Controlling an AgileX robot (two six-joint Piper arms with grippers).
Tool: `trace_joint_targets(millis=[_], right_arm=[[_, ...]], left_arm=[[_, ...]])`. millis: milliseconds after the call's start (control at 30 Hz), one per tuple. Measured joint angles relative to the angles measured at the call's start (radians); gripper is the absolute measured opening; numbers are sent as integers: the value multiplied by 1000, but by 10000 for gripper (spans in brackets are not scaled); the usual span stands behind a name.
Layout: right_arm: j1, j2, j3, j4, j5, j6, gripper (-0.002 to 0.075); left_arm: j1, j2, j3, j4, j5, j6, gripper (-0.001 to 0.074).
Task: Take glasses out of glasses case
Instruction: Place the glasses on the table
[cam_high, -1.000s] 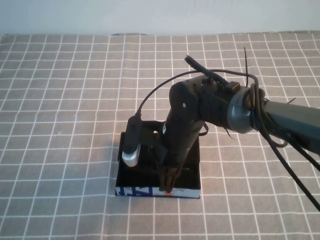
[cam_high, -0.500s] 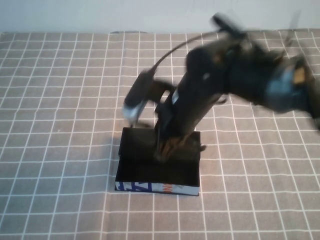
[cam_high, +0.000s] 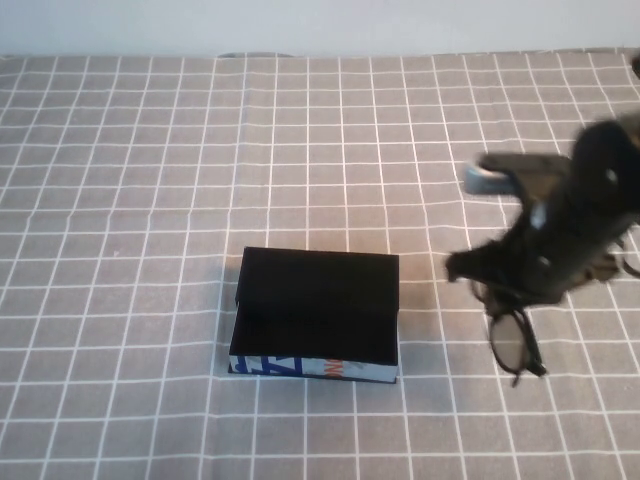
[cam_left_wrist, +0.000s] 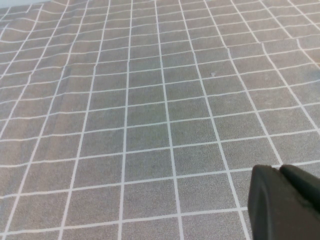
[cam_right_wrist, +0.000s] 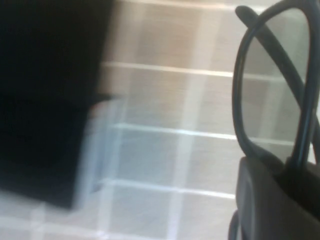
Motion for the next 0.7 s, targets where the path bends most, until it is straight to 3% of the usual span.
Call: trace_joint_targets(millis=[200,567,700], right_arm=[[-78,6,111,56,-97,24,59],[-100,102,115,78,-146,24,62],[-100,116,115,81,-157,24,136]], left_arm=[[0,0,0,0,0,0,-4],[0,0,0,0,0,0,-4],[0,0,0,0,0,0,-4]])
